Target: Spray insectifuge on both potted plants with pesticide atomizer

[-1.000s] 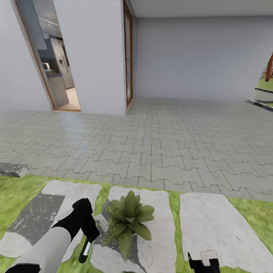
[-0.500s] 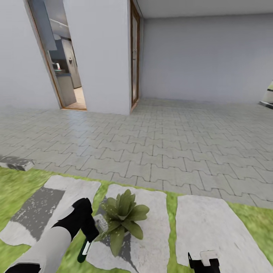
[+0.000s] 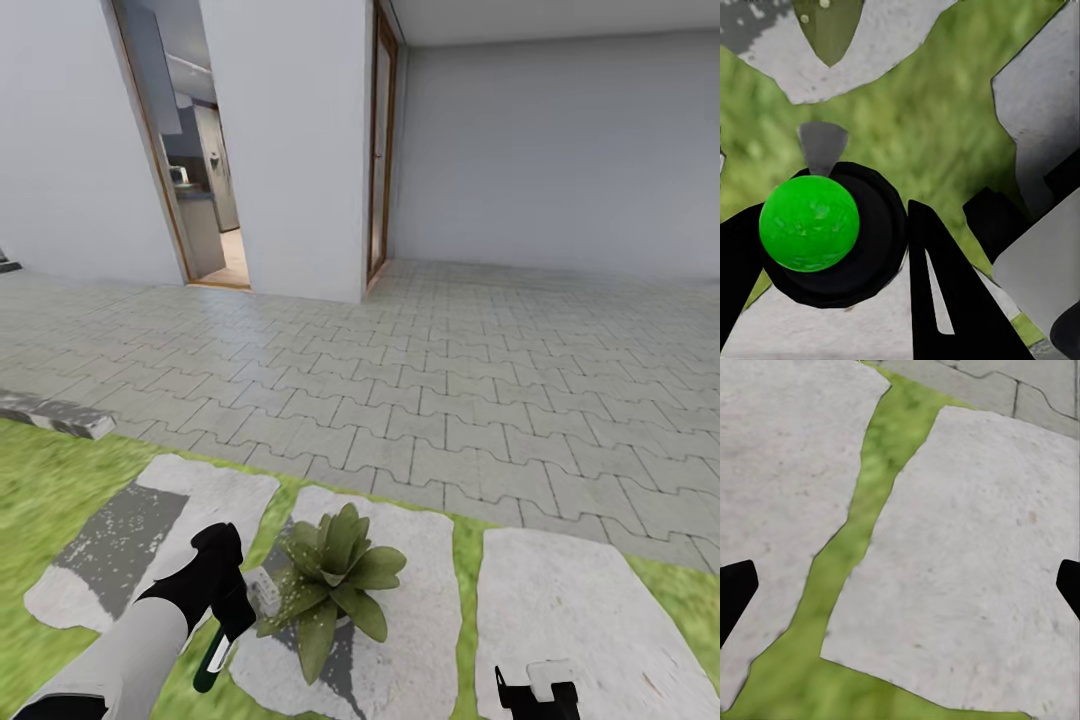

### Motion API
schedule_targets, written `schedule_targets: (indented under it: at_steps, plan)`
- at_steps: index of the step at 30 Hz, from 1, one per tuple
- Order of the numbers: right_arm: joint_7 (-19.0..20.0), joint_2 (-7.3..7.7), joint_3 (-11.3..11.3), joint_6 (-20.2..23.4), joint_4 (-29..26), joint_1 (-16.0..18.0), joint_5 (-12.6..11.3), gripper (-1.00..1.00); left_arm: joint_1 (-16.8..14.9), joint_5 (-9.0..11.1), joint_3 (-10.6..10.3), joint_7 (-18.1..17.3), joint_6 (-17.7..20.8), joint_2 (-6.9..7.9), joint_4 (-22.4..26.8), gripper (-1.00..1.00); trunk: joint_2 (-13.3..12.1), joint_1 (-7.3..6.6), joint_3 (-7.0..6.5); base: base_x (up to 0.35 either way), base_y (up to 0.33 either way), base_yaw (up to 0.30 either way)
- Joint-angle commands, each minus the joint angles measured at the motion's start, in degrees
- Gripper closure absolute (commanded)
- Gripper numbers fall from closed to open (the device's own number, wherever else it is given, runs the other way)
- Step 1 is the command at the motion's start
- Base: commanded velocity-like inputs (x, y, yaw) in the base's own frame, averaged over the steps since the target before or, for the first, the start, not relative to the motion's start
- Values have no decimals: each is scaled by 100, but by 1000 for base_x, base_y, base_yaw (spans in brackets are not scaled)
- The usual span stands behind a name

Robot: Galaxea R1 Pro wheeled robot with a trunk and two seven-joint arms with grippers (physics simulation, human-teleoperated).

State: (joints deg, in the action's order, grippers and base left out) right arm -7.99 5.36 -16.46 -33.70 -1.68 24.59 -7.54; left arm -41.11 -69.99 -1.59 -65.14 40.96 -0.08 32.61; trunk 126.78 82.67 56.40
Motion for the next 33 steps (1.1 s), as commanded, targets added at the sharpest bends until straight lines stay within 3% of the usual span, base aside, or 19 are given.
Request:
schedule_targets:
  at_steps: [1, 9, 33]
  plan:
    - [-9, 0, -51, -14, 1, 2, -55, -100, 0, -32, -7, -42, 46, -1, 9, 100, 2, 0, 5, 100, -116, 3]
    - [-9, 0, -56, -14, 1, 2, -55, -100, 0, -41, 0, -42, 43, -1, 9, 100, 2, 0, 5, 75, -239, 40]
    - [-6, 0, -59, -14, 1, 2, -55, -100, 33, -32, -26, -34, 43, -1, 0, 100, 2, 0, 5, 0, -272, 272]
